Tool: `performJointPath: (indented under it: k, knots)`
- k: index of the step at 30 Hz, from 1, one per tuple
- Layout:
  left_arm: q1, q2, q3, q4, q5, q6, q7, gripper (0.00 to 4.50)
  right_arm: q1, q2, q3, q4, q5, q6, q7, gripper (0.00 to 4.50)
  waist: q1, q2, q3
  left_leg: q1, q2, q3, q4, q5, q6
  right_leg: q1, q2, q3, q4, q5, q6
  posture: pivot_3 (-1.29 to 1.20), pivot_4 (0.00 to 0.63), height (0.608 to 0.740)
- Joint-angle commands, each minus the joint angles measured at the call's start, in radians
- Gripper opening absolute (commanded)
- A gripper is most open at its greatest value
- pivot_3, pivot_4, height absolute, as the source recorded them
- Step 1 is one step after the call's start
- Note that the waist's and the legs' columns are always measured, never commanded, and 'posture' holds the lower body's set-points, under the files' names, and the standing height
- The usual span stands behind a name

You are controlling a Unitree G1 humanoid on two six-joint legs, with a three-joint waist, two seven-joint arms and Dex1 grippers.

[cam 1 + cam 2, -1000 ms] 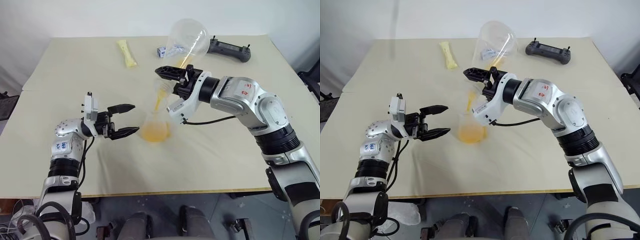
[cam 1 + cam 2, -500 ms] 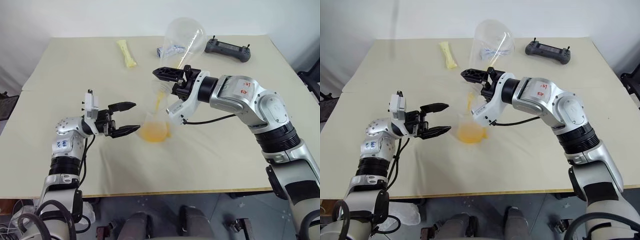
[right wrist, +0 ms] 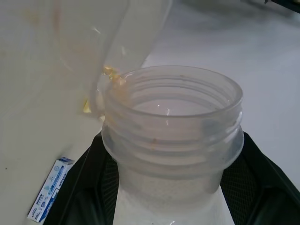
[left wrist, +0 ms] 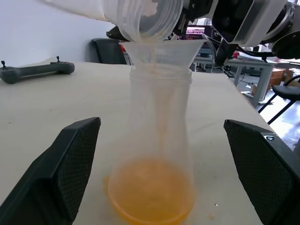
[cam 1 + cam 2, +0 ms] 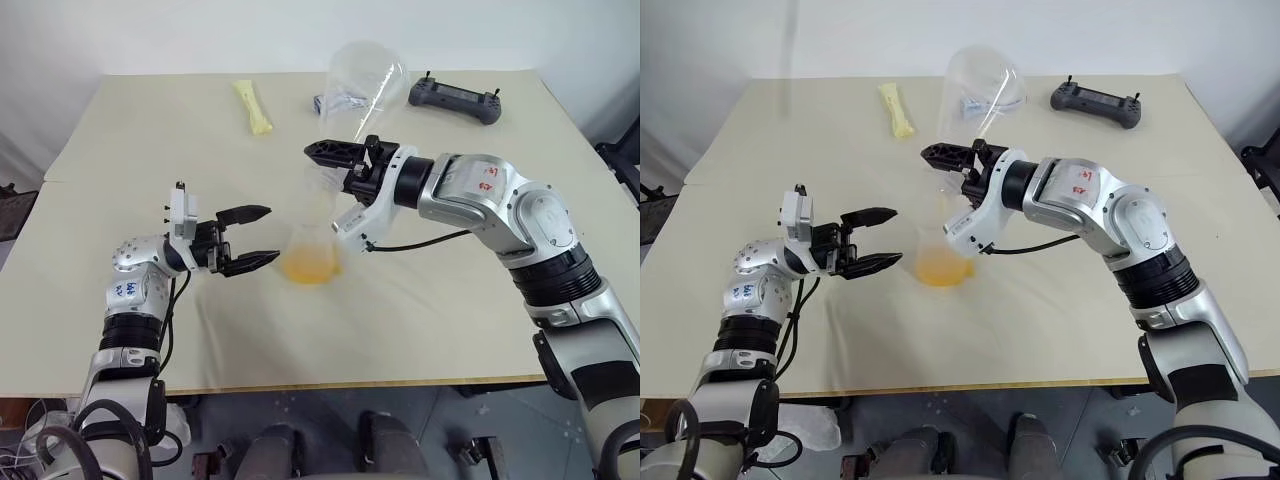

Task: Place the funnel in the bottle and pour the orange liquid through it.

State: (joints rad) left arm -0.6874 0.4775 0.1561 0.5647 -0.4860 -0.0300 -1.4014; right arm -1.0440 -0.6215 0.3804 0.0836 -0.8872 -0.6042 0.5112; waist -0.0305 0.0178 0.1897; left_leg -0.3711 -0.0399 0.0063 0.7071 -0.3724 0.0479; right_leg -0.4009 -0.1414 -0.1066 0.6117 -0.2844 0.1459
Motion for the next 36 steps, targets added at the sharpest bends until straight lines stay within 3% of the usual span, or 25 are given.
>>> performJointPath:
  k: [1, 11, 20, 25, 31, 36]
  knots:
    - [-0.018, -0.001, 0.006, -0.012, -0.004, -0.014, -0.006, 4.50, -0.030, -0.017, -0.018, -0.043, 0.005, -0.003, -0.006, 2.46, 0.000, 0.000, 0.000, 0.000, 0.000, 0.000, 0.000, 0.000, 0.000, 0.000, 0.000, 0.000, 0.000, 0.000, 0.000, 0.00, 0.150, 0.740]
    - [-0.023, -0.002, 0.006, -0.005, -0.003, -0.018, -0.007, 4.50, -0.026, 0.000, -0.036, -0.045, 0.038, 0.038, 0.010, 2.46, 0.000, 0.000, 0.000, 0.000, 0.000, 0.000, 0.000, 0.000, 0.000, 0.000, 0.000, 0.000, 0.000, 0.000, 0.000, 0.00, 0.150, 0.740]
    - [-0.022, 0.006, 0.006, -0.008, 0.002, -0.015, -0.005, 4.50, 0.073, 0.077, -0.126, -0.153, 0.254, 0.305, 0.133, 2.46, 0.002, 0.000, 0.000, 0.000, 0.000, -0.001, 0.000, 0.000, 0.000, 0.000, 0.000, 0.000, 0.001, 0.000, 0.000, 0.00, 0.150, 0.740]
    - [-0.025, 0.010, 0.006, -0.010, 0.006, -0.015, -0.002, 4.50, 0.141, 0.146, -0.181, -0.249, 0.361, 0.520, 0.185, 2.46, 0.001, 0.000, 0.000, 0.000, 0.000, -0.001, 0.000, 0.000, 0.000, 0.000, 0.000, -0.001, 0.001, 0.000, 0.000, 0.00, 0.150, 0.740]
    - [-0.029, 0.027, 0.014, -0.013, 0.009, -0.008, 0.000, 4.50, 0.190, 0.269, -0.301, -0.347, 0.505, 0.909, 0.187, 2.46, 0.003, 0.000, 0.000, 0.000, 0.000, -0.002, 0.001, 0.000, 0.000, 0.000, 0.000, -0.001, 0.003, 0.000, 0.000, 0.00, 0.150, 0.740]
    - [-0.016, 0.043, 0.022, -0.032, 0.004, 0.005, 0.006, 4.50, 0.180, 0.319, -0.468, -0.331, 0.663, 1.175, 0.136, 2.46, 0.004, 0.000, 0.000, 0.000, -0.001, -0.003, 0.001, 0.000, 0.000, 0.000, -0.001, -0.001, 0.005, 0.000, 0.000, 0.00, 0.150, 0.740]
